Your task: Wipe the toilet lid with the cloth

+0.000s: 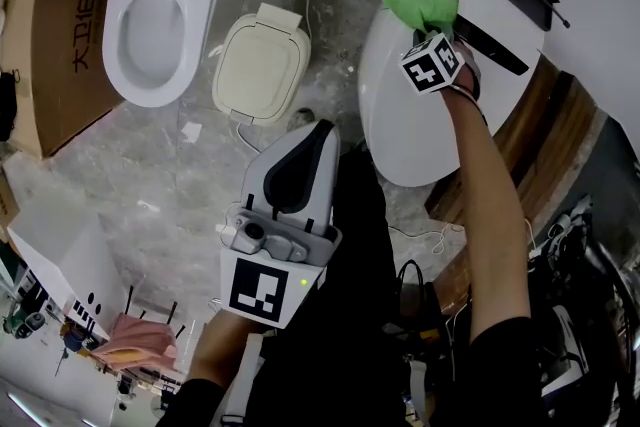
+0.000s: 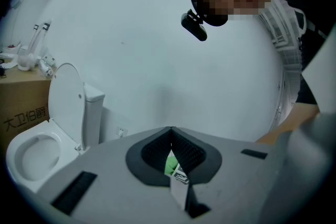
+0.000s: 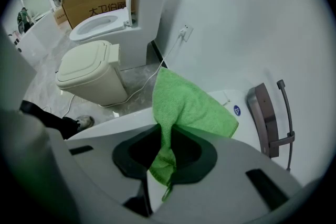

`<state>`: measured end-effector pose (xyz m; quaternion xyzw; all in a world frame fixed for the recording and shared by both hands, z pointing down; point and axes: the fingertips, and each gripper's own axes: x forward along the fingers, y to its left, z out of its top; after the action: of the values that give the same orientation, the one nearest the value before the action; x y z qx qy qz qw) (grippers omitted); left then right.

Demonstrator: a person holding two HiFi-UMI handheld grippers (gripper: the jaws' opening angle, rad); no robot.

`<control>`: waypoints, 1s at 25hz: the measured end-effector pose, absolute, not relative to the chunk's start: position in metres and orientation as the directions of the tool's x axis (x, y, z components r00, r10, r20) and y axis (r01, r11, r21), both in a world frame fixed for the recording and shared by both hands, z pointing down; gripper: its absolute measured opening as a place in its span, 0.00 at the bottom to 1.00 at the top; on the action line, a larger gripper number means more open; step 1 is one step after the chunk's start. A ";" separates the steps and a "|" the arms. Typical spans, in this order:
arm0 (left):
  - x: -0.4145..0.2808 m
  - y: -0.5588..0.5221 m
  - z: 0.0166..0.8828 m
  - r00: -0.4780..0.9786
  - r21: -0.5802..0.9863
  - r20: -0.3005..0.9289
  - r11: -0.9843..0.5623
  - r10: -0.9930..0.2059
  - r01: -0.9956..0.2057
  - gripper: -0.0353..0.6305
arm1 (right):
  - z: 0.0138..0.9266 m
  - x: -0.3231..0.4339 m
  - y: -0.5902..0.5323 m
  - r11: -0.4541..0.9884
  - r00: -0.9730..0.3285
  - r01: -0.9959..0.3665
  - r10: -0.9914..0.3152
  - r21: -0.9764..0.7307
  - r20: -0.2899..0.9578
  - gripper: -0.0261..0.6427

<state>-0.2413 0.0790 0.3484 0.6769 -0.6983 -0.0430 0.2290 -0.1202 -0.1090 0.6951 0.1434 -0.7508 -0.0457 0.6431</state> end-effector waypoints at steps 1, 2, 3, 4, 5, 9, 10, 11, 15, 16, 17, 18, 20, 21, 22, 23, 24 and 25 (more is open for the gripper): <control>-0.241 0.080 0.349 0.026 0.370 0.261 0.075 -0.965 -0.926 0.05 | 0.696 -0.119 -0.104 0.955 -0.134 -0.146 -0.276 0.257 0.952 0.14; -0.240 0.081 0.349 0.031 0.369 0.260 0.070 -0.965 -0.927 0.05 | 0.697 -0.117 -0.098 0.957 -0.135 -0.135 -0.274 0.257 0.952 0.14; -0.239 0.083 0.349 0.035 0.370 0.260 0.066 -0.965 -0.927 0.05 | 0.698 -0.116 -0.091 0.959 -0.137 -0.126 -0.271 0.255 0.953 0.14; -0.239 0.084 0.349 0.039 0.371 0.259 0.062 -0.965 -0.927 0.05 | 0.699 -0.114 -0.084 0.961 -0.139 -0.117 -0.268 0.252 0.954 0.14; -0.238 0.085 0.349 0.043 0.373 0.258 0.058 -0.965 -0.926 0.05 | 0.700 -0.113 -0.076 0.962 -0.140 -0.108 -0.263 0.250 0.954 0.14; -0.234 0.088 0.347 0.064 0.382 0.251 0.038 -0.966 -0.924 0.05 | 0.707 -0.104 -0.041 0.968 -0.139 -0.068 -0.249 0.242 0.958 0.14; -0.234 0.089 0.346 0.071 0.383 0.249 0.031 -0.966 -0.923 0.05 | 0.708 -0.102 -0.032 0.970 -0.138 -0.063 -0.243 0.237 0.960 0.14; -0.233 0.090 0.346 0.078 0.384 0.248 0.024 -0.966 -0.923 0.05 | 0.709 -0.100 -0.023 0.971 -0.138 -0.060 -0.236 0.229 0.962 0.14; -0.232 0.095 0.346 0.099 0.383 0.246 0.003 -0.964 -0.924 0.05 | 0.716 -0.090 0.015 0.977 -0.133 -0.031 -0.211 0.209 0.968 0.14; -0.231 0.096 0.346 0.104 0.383 0.246 -0.002 -0.964 -0.924 0.05 | 0.718 -0.087 0.025 0.979 -0.132 -0.029 -0.202 0.200 0.970 0.14; -0.230 0.097 0.346 0.109 0.382 0.246 -0.007 -0.963 -0.924 0.05 | 0.719 -0.083 0.035 0.981 -0.132 -0.029 -0.192 0.190 0.973 0.14; -0.230 0.099 0.346 0.113 0.380 0.246 -0.011 -0.963 -0.925 0.05 | 0.721 -0.079 0.045 0.983 -0.132 -0.027 -0.183 0.181 0.974 0.14; -0.229 0.101 0.347 0.121 0.377 0.248 -0.019 -0.961 -0.926 0.05 | 0.724 -0.070 0.065 0.985 -0.132 -0.008 -0.170 0.171 0.976 0.14; -0.228 0.102 0.348 0.126 0.375 0.249 -0.024 -0.960 -0.927 0.05 | 0.726 -0.066 0.076 0.986 -0.131 0.004 -0.164 0.166 0.978 0.14; -0.226 0.102 0.348 0.132 0.373 0.250 -0.030 -0.959 -0.927 0.05 | 0.727 -0.061 0.087 0.987 -0.128 0.014 -0.157 0.160 0.979 0.14; -0.224 0.103 0.349 0.138 0.372 0.251 -0.036 -0.958 -0.927 0.05 | 0.729 -0.056 0.098 0.988 -0.123 0.023 -0.147 0.151 0.981 0.14; -0.221 0.104 0.350 0.146 0.373 0.253 -0.043 -0.956 -0.927 0.05 | 0.731 -0.050 0.111 0.989 -0.118 0.034 -0.137 0.142 0.984 0.14; -0.219 0.104 0.351 0.154 0.374 0.254 -0.050 -0.955 -0.926 0.05 | 0.733 -0.043 0.124 0.990 -0.112 0.048 -0.128 0.134 0.986 0.14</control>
<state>-0.2186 0.1042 0.3507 0.7240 -0.6495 -0.0310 0.2304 -0.0433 0.1238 0.7330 0.0269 -0.7427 -0.0657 0.6659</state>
